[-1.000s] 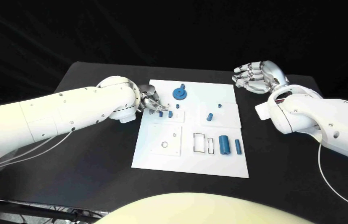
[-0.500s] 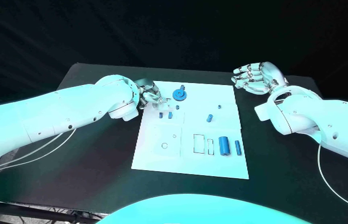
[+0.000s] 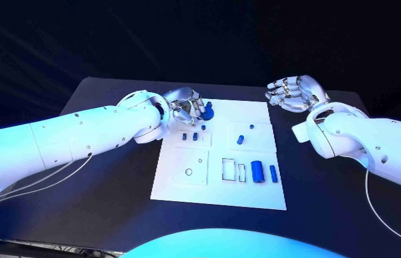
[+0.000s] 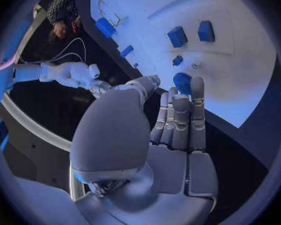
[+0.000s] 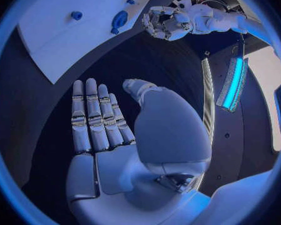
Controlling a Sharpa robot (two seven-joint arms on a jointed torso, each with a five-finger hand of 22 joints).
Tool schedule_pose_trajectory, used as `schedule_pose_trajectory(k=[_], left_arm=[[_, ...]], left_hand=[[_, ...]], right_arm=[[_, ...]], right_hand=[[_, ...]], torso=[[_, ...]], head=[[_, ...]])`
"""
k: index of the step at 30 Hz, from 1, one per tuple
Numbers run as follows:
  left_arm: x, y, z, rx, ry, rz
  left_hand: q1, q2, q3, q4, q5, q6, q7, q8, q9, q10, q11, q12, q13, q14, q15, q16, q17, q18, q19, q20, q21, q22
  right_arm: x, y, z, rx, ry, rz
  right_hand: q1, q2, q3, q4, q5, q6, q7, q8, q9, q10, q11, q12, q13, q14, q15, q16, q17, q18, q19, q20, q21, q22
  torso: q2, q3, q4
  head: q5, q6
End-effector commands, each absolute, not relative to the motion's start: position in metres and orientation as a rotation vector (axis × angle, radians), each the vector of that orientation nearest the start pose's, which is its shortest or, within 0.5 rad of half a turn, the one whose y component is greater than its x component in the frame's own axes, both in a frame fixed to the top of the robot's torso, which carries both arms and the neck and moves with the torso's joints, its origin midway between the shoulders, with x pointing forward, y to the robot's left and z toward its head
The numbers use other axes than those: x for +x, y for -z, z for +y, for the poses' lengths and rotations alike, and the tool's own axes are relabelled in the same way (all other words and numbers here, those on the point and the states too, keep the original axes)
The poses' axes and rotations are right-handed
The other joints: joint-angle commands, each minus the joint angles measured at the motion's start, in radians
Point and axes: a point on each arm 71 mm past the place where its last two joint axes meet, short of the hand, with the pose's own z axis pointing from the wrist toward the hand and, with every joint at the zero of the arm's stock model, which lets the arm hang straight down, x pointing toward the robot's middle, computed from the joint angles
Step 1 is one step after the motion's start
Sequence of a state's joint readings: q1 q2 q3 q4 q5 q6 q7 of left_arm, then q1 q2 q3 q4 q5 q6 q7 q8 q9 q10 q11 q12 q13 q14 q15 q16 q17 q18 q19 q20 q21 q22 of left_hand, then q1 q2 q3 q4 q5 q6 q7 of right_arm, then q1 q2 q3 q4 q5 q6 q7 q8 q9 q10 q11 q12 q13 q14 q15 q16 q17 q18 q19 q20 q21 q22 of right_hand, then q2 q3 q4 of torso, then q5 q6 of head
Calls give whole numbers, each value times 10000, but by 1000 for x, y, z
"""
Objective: Assemble the parts on the task board
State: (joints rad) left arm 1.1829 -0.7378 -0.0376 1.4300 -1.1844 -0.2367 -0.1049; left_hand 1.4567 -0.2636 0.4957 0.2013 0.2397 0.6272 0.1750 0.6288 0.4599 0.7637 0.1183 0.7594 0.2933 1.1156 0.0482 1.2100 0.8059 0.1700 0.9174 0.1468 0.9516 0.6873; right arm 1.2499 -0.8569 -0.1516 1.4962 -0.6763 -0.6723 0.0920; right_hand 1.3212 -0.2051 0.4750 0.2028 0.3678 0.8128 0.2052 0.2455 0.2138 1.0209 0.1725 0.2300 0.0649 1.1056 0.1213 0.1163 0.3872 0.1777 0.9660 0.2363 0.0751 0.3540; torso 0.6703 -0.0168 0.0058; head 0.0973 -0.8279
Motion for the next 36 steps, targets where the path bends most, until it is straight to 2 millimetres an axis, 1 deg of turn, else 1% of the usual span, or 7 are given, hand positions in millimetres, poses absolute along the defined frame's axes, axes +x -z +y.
schedule_pose_trajectory(k=[1, 8, 12, 18, 21, 27, 36], left_arm=[[495, 203, 161, 1903, 7972, 17455], [501, 219, 152, 3177, 7035, 18166], [504, 224, 150, 3437, 6733, 18544], [506, 228, 147, 3569, 6488, 18894], [508, 230, 145, 3582, 6398, 18992], [511, 231, 143, 3591, 6249, 19071], [514, 233, 141, 3600, 6139, 19149]], left_hand=[[-12, -153, 30, 23, -79, -46, 80, -57, -135, -186, 42, -128, -145, -247, 54, -87, -288, 116, -130, 23, -41, 12], [-5, -190, 7, 8, -94, 54, 84, -103, -272, -254, 74, -175, -242, -190, 87, 56, -219, 121, -156, 62, -31, 29], [-58, -200, -64, 32, -106, 230, 63, -153, -424, -255, 83, -169, -321, -88, 105, 260, -116, 128, -155, 93, 2, 58], [-179, -223, -195, 113, -131, 453, 10, -241, -615, -238, 72, -153, -413, -71, 109, 425, -117, 134, -166, 109, 21, 81], [-166, -182, -221, 139, -138, 587, -20, -291, -716, -198, 58, -150, -466, 24, 97, 568, -25, 139, -141, 108, 49, 99], [24, -91, -44, 104, -112, 900, -55, -443, -953, -56, 31, -205, -617, 62, 71, 733, -52, 143, -112, 79, 124, 154], [310, 39, 476, -119, -117, 1312, -69, -675, -1275, 285, -21, -372, -885, 249, 12, 1035, 47, 146, -97, 10, 380, 342]], right_arm=[[492, 190, -236, 5994, -8950, 14859], [492, 190, -235, 5984, -8975, 14871], [492, 190, -234, 5980, -8983, 14873], [492, 190, -234, 5975, -8990, 14872], [492, 190, -234, 5969, -9000, 14875], [492, 190, -233, 5961, -9012, 14876], [492, 190, -233, 5957, -9017, 14879]], right_hand=[[-87, -17, 21, -66, 60, -46, 404, -53, -16, -32, 37, -3, -8, 76, 22, -31, -9, 44, 55, -22, -39, -8], [-87, -17, 21, -66, 60, -46, 404, -53, -16, -32, 37, -3, -8, 76, 22, -31, -9, 44, 55, -22, -39, -8], [-81, -15, 28, -76, 63, -45, 402, -52, -17, -32, 35, -2, -8, 79, 21, -35, -11, 45, 57, -22, -38, -21], [-81, -15, 28, -76, 63, -45, 402, -52, -17, -32, 35, -2, -8, 79, 21, -35, -11, 45, 57, -22, -38, -21], [-81, -15, 28, -76, 63, -45, 402, -52, -17, -32, 35, -2, -8, 79, 21, -35, -11, 45, 57, -22, -38, -21], [-81, -15, 28, -76, 63, -45, 402, -52, -17, -32, 35, -2, -8, 79, 21, -35, -11, 45, 57, -22, -38, -21], [-81, -15, 28, -76, 63, -45, 402, -52, -17, -32, 35, -2, -8, 79, 21, -35, -11, 45, 57, -22, -38, -21]], torso=[[4, 0, -7], [23, -12, -24], [12, -6, -20], [5, -9, -3], [4, -7, -3], [4, -2, -5], [6, 0, -6]], head=[[7, 34], [-11, 49], [-26, 30], [-39, 13], [-36, 14], [-44, 16], [-52, 11]])
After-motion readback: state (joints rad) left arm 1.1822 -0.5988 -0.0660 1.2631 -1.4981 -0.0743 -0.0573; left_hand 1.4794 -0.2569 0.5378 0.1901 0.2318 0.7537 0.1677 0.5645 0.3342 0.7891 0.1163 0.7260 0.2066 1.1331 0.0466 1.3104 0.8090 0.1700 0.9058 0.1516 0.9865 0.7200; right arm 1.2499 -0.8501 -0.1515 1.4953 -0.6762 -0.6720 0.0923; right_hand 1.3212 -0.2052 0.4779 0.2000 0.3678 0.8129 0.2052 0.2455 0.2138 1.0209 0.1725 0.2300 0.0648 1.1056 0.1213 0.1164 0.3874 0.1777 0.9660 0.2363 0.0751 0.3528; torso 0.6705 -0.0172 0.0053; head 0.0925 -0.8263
